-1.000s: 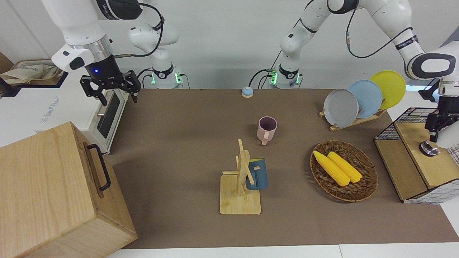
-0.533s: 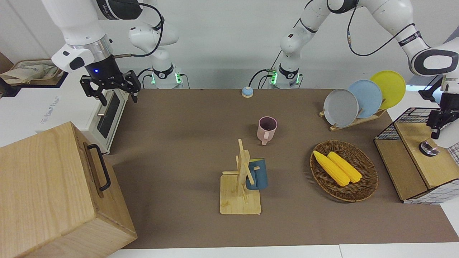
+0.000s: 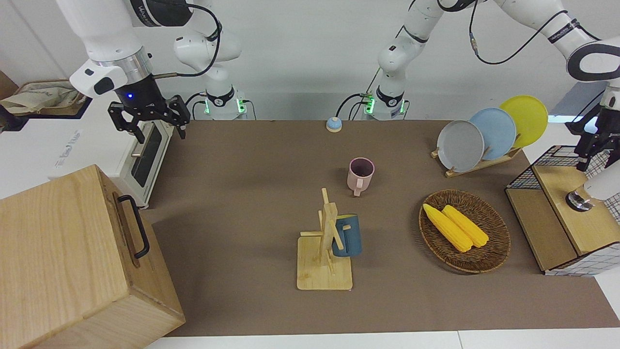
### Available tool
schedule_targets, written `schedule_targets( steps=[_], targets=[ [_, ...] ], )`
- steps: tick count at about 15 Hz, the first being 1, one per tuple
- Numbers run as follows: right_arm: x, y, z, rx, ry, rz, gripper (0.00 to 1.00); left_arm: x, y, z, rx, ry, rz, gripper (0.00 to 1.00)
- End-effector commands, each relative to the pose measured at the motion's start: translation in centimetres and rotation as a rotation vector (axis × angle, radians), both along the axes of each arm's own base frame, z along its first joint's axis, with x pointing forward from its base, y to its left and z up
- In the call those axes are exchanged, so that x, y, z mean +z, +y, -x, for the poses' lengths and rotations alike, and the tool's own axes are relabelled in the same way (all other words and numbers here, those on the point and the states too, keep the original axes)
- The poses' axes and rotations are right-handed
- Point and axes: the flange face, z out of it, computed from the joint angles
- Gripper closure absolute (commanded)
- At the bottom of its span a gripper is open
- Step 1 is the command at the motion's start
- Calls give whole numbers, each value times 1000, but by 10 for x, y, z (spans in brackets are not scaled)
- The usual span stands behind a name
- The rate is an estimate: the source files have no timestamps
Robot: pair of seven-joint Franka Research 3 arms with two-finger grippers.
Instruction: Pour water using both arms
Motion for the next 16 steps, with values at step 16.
schedule_targets(
  steps=[16],
  targets=[
    [1,0,2,14,-7,-4,9,84,-248,1,-67,474,-30,0]
  ],
)
